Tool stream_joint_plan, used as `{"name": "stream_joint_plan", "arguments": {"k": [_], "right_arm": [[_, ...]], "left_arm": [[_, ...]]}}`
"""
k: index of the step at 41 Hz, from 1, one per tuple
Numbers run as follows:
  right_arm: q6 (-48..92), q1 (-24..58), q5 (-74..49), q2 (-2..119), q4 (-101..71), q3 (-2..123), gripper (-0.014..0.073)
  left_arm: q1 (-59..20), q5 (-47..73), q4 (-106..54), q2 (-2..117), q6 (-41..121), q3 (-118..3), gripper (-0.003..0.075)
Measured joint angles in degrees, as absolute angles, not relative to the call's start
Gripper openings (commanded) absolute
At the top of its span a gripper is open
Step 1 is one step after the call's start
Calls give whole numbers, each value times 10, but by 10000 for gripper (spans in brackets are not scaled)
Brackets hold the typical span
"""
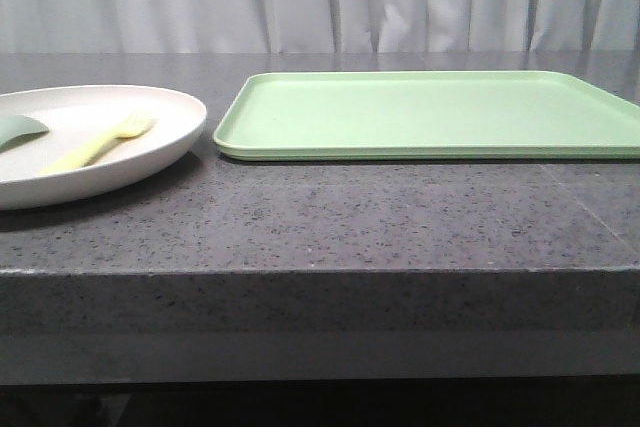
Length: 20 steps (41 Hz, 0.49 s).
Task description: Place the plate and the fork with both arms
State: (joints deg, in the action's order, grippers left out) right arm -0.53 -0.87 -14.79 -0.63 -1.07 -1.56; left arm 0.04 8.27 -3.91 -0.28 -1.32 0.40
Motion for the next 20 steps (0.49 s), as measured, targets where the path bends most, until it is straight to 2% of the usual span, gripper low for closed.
{"name": "stream_joint_plan", "arguments": {"k": [12, 20], "right_arm": [[-5, -9, -137, -6, -11, -16, -67], [-5, -9, -126, -6, -23, -16, -67]], "left_arm": [[0, 80, -39, -3, -13, 4, -18], [0, 37, -43, -3, -13, 4, -18]]}}
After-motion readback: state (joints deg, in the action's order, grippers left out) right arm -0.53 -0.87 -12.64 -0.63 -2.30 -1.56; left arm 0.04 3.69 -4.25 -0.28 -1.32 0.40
